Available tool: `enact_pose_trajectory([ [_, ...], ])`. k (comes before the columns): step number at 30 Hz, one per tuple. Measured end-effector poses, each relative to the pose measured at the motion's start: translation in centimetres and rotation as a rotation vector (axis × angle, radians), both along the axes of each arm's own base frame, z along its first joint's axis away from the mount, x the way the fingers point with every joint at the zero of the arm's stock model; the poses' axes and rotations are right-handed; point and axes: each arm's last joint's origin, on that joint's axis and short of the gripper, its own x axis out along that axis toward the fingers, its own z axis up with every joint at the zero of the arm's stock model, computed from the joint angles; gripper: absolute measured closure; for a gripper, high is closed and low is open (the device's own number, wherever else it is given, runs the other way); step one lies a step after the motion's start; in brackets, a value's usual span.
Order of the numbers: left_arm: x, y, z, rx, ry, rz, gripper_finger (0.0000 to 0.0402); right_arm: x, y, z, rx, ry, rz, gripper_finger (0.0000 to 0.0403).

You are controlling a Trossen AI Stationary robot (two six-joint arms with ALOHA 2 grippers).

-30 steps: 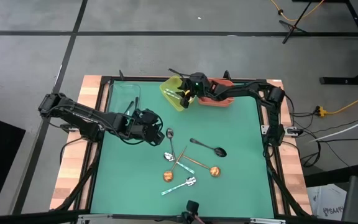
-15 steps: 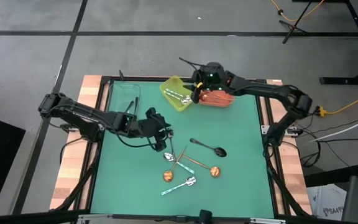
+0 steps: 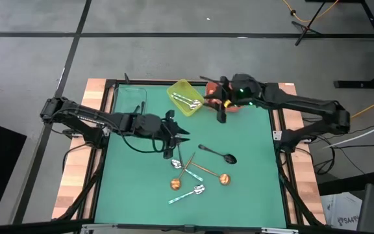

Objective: Sort silverware by color (type)
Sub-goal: Put the black spoon into the transparent bin

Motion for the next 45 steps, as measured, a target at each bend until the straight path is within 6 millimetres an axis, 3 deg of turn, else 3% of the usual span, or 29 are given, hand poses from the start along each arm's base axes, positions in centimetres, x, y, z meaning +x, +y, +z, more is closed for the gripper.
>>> enact_pose_trajectory([
  [6,1.8,-0.4,-0.7,0.041,-0.074,-0.115,0.0301,-2.1,4.5,1.2,-0.029,0.045,0.058,0.0281],
  [12,4.3,-1.1,-3.8,0.027,-0.063,-0.276,0.0301,-3.7,8.1,0.9,0.043,0.152,0.122,0.0281],
  [22,5.3,-0.8,-9.3,-0.002,0.203,-0.387,0.0301,-5.0,12.3,-0.7,0.104,0.340,0.199,0.0281],
  [33,3.6,2.3,-11.8,0.207,0.515,-0.355,0.0301,-4.5,13.8,-1.4,0.069,0.366,0.186,0.0281],
  [45,3.7,4.3,-14.1,0.270,0.614,-0.416,0.0301,-3.2,14.1,-2.8,0.075,0.418,0.168,0.0281],
])
